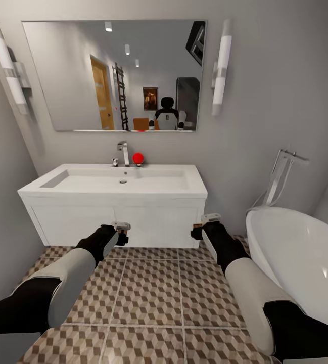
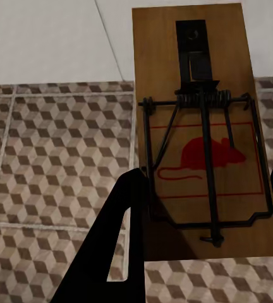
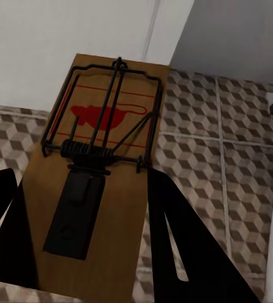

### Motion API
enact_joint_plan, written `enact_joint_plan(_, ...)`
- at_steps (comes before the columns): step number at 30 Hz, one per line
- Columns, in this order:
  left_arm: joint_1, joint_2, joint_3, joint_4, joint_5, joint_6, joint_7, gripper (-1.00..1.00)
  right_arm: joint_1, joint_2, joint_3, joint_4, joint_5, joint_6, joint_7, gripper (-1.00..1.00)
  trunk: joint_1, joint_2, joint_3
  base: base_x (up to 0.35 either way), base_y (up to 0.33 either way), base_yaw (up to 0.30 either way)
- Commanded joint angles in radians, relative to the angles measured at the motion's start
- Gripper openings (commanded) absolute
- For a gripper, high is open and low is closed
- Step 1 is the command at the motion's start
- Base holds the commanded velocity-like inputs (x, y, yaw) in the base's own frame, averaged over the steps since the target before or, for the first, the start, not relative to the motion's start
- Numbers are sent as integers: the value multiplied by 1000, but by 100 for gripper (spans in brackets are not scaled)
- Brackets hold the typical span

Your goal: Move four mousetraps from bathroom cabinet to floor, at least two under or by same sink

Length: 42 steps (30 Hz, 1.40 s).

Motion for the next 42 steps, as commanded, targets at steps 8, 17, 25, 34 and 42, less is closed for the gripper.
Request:
enact_joint_plan(8, 0, 9, 2, -2, -6, 7, 1, -100, 0, 1, 5, -15, 4, 24, 2, -100, 31, -57, -26, 0, 0, 0)
enact_joint_plan(17, 0, 10, 2, 4, -5, 7, 1, -100, 0, 2, 8, -16, 4, 24, 3, -100, 65, -120, -59, 0, 0, 0)
enact_joint_plan(25, 1, 10, 2, 21, -5, 6, 1, -100, 0, 2, 8, -16, 3, 24, 3, -100, 96, -176, -96, 0, 0, 0)
enact_joint_plan(34, 1, 9, 2, 25, -5, 5, -1, -100, 0, 3, 8, -16, 3, 24, 4, -100, 130, -239, -139, 0, 0, 0)
enact_joint_plan(42, 1, 8, 2, 25, -5, -55, -1, -100, 0, 1, 8, -15, 4, 24, 4, -100, 161, -295, -177, 0, 0, 0)
